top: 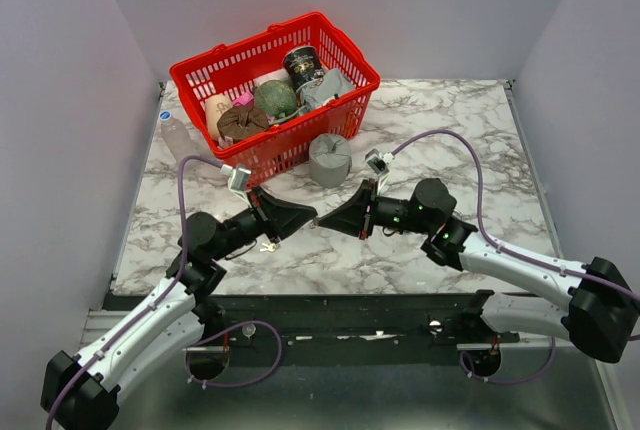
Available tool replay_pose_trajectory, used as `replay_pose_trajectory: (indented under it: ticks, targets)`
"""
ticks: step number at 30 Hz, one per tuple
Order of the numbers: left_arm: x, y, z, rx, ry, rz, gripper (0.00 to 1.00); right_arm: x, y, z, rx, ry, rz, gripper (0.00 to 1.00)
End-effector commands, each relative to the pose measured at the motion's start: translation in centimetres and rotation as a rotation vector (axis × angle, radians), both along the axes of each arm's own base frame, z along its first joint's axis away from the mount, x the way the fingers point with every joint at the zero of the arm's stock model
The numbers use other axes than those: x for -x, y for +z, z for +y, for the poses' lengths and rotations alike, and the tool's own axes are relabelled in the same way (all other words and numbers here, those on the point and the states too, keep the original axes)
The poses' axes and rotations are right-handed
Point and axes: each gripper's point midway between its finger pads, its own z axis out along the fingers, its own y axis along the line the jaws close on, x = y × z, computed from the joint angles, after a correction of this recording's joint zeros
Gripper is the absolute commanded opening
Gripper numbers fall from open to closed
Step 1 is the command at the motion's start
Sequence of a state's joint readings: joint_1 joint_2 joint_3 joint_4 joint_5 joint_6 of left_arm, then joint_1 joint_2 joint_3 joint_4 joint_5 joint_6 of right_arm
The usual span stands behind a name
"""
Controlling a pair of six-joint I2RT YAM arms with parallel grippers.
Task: Unlock with the key
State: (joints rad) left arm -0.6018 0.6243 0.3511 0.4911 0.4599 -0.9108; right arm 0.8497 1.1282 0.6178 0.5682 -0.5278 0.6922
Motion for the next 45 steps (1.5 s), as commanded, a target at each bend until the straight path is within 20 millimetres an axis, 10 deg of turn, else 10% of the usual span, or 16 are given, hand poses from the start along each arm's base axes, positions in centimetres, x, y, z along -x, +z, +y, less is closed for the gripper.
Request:
replay_pose_trajectory:
  ticks: [1, 10, 21, 45]
  targets:
    - [0.5, 1.3, 0.1, 0.027, -0.010, -0.033, 0.21, -0.7, -0.4, 0.2, -0.008, -0.032, 0.010, 0.01]
    - [0.5, 1.0, 0.1, -0.011, -0.012, -0.058, 0.00, -1.0, -1.0, 0.1, 0.042, -0.036, -0.001, 0.01]
    - [3.3, 0.8, -0.7, -0.191, -0.200, -0.146, 0.00, 1.3, 0.2, -1.7, 0.083, 0.060, -0.189, 0.49]
    - [3.7, 0.2, -1.4, -0.238, -0.281, -0.156, 0.00, 2.3, -0.4, -0.1, 0.092, 0.169, -0.202, 0.50]
